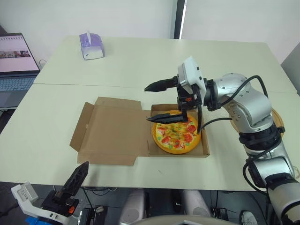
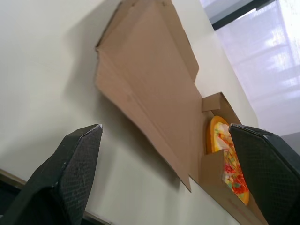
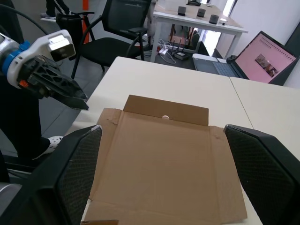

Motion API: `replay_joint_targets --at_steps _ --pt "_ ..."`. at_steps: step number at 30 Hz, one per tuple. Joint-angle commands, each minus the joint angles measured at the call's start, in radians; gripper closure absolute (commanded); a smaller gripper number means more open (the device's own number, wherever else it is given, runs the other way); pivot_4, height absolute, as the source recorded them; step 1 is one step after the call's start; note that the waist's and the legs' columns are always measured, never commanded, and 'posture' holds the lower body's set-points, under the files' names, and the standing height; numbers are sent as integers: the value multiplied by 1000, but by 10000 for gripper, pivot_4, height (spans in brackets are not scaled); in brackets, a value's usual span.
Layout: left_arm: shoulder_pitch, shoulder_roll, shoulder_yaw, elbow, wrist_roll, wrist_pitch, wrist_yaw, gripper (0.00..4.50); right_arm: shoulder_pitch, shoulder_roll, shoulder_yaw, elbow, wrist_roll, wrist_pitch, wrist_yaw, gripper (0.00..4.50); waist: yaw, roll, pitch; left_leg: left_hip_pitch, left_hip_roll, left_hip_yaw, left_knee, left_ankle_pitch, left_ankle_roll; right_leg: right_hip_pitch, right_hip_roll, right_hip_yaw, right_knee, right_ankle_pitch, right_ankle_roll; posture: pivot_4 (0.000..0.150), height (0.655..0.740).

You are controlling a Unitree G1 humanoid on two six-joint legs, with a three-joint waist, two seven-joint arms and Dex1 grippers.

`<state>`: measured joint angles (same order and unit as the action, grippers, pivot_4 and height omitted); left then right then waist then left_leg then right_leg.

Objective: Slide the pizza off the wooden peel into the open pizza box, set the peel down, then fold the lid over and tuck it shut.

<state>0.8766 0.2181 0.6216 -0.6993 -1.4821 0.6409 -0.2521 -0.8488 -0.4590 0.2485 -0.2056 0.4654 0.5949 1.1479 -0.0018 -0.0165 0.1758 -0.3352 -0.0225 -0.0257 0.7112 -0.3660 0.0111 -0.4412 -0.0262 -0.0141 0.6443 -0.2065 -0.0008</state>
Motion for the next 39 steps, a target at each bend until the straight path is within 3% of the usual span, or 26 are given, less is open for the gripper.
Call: replay_joint_targets --at_steps 1,8,15,21,26,36,39 --pt "-40 -5 -56 29 45 -32 -11 0 -8 3 -14 -63 29 27 -20 328 0 0 0 0 0 0 0 0 0 0 0 0 0 0 0 1500 7400" --pt "-128 -49 -160 78 99 -69 19 0 -23 -15 -11 -85 30 61 -33 328 -1 -1 0 0 0 0 0 0 0 0 0 0 0 0 0 1500 7400" --pt "-223 -83 -172 156 169 -136 46 0 -23 -23 -9 -88 26 63 -40 328 -1 -1 0 1 1 0 -1 0 0 0 0 0 0 0 0 1500 7400" --pt "-218 -93 -185 150 169 -152 51 0 -25 -34 -10 -76 18 54 -36 328 -1 1 0 2 0 0 -4 0 0 0 0 1 0 0 0 1500 7400" --pt "-185 -108 -177 136 140 -159 51 11731 -22 -42 -9 -75 16 49 -35 0 -1 0 0 3 1 0 -4 0 0 0 0 1 0 0 0 1500 7400" --pt "-174 -111 -163 134 119 -174 62 44626 -20 -40 -4 -65 13 37 -35 0 -2 0 0 2 1 0 -4 0 0 0 0 1 -1 0 0 1500 7400" --pt "-182 -104 -156 134 113 -176 67 44886 -19 -39 -1 -61 10 31 -34 0 -2 0 0 2 1 0 -4 0 0 0 0 0 -1 0 0 1500 7400"
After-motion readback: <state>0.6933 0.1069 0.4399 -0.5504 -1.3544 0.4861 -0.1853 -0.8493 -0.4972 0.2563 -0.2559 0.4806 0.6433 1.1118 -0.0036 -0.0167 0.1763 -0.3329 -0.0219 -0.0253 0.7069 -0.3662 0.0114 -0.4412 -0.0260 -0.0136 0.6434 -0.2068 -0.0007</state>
